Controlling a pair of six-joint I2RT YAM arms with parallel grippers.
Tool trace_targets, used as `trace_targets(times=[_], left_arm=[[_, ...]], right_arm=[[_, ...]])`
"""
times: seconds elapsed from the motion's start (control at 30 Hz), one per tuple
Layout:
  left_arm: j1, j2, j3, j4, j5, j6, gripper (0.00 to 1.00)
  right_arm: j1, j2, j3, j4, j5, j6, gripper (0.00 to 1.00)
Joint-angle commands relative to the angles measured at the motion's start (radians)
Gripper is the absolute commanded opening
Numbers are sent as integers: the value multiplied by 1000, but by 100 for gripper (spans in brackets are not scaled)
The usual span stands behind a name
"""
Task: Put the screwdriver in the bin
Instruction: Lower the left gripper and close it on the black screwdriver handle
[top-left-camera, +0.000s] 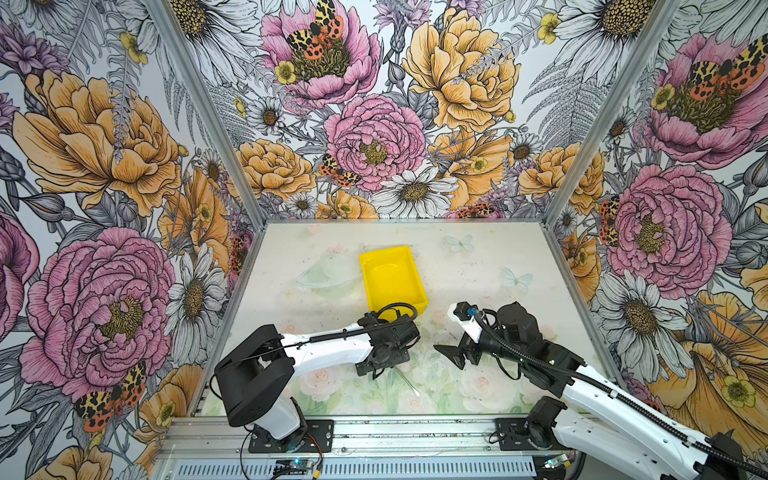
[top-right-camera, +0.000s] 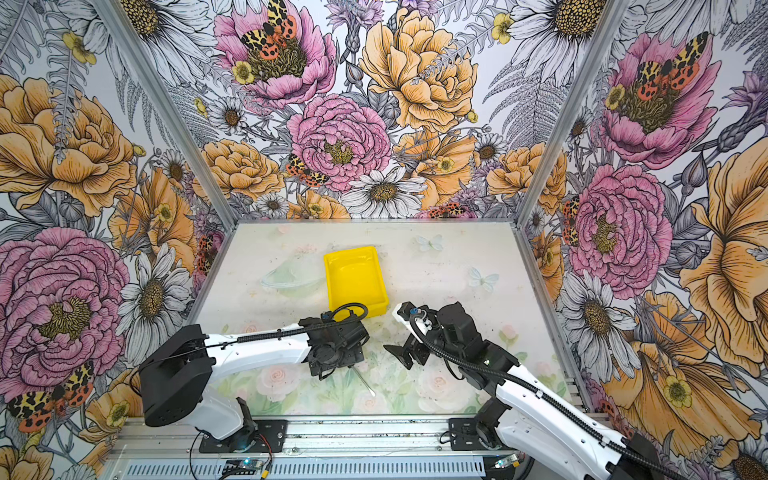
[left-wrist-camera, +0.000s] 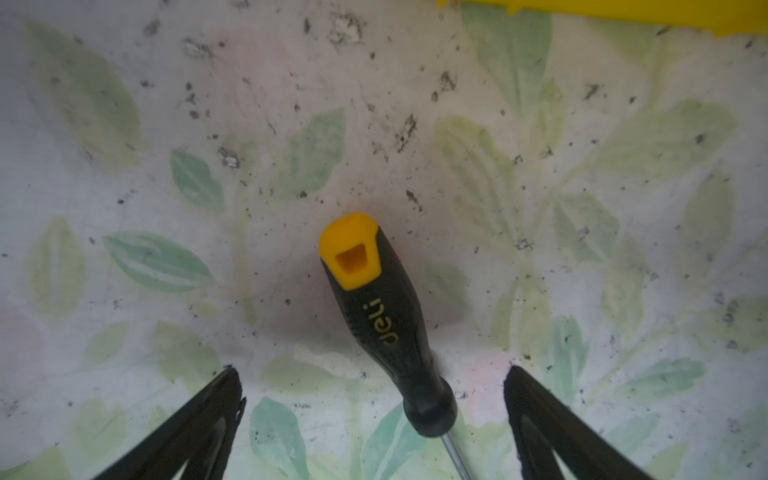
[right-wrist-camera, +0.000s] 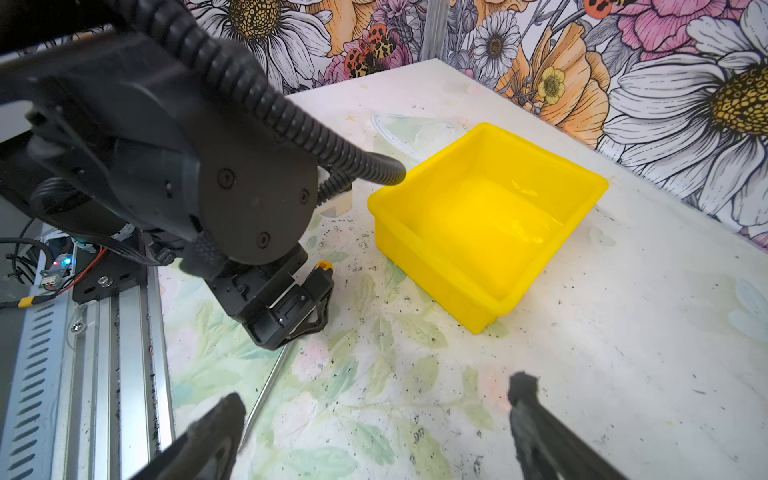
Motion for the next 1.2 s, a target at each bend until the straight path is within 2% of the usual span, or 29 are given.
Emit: trace_targets(times=[0.0,0.27,0.37,0.87,1.03,1.17], left_arm=[[-10,5,11,-1,15,-34,99],[-3,3,8,-2,-2,-47,95],[9,13,15,-1,-42,-44,93],[26,84,77,-18,-56,-26,70],[28,105,92,-29,-52,-16,50],[28,111,87,-38,-51,-20,48]], right_arm=[[9,-15,-19,6,5,49,99],[9,-42,-29,9,22,60,100],[8,-48,-31,8,22,61,99],[8,-88,-46,10,34,65,99],[8,-95,-49,10,39,67,100],[8,-95,-50,12,40,67,100]])
